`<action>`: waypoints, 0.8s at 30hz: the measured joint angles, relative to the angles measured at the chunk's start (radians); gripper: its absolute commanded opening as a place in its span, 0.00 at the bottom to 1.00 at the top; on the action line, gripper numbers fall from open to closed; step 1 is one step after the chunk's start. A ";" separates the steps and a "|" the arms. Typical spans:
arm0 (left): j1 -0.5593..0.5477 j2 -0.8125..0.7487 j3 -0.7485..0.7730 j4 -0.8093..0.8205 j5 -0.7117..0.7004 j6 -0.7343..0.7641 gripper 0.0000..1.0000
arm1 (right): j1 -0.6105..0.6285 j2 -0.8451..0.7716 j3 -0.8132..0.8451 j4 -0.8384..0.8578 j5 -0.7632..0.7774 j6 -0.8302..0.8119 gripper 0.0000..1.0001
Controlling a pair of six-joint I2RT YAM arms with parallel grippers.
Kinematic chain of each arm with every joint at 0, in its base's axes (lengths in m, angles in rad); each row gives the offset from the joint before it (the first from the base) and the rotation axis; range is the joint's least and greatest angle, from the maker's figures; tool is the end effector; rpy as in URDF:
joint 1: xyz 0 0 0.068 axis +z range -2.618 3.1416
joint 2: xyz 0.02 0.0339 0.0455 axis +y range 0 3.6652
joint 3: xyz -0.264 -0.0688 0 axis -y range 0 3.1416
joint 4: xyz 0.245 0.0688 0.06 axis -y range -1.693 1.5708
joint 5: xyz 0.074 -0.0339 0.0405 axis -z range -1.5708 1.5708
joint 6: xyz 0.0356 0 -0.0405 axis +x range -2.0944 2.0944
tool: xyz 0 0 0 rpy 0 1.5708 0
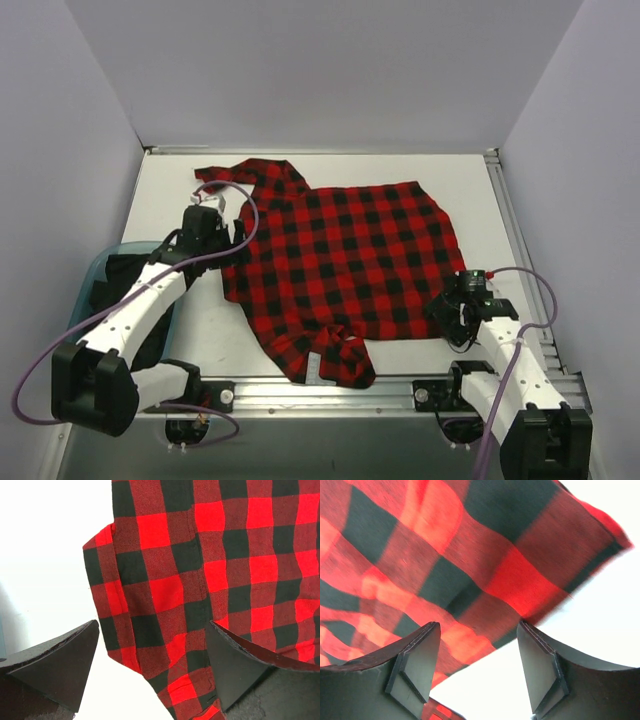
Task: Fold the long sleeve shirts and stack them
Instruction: Flatten the shirt out
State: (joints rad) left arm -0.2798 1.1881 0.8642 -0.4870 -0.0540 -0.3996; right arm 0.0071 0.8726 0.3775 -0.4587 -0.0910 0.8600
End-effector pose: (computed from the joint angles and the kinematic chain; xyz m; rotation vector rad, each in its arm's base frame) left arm 0.2391 -0.0667 0.2579 -0.1692 2.3897 -0.2578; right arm 0.1577 0.0044 0.1628 1.0339 2.3663 0.4524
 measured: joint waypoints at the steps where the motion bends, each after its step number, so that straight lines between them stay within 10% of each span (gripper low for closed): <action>1: 0.000 0.002 0.000 0.000 0.004 0.000 0.96 | 0.000 -0.024 0.002 -0.031 0.004 -0.010 0.64; 10: -0.027 0.068 0.000 0.002 0.034 -0.042 0.89 | 0.080 0.093 0.323 -0.081 0.041 -0.188 0.60; 24: -0.087 0.388 0.153 0.072 0.008 -0.175 0.76 | 0.056 0.828 0.827 0.191 -0.061 -0.312 0.53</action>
State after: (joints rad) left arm -0.3664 1.5761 1.0168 -0.4149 -0.0460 -0.5743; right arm 0.0635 1.7004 1.2045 -0.2676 -0.1520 0.5484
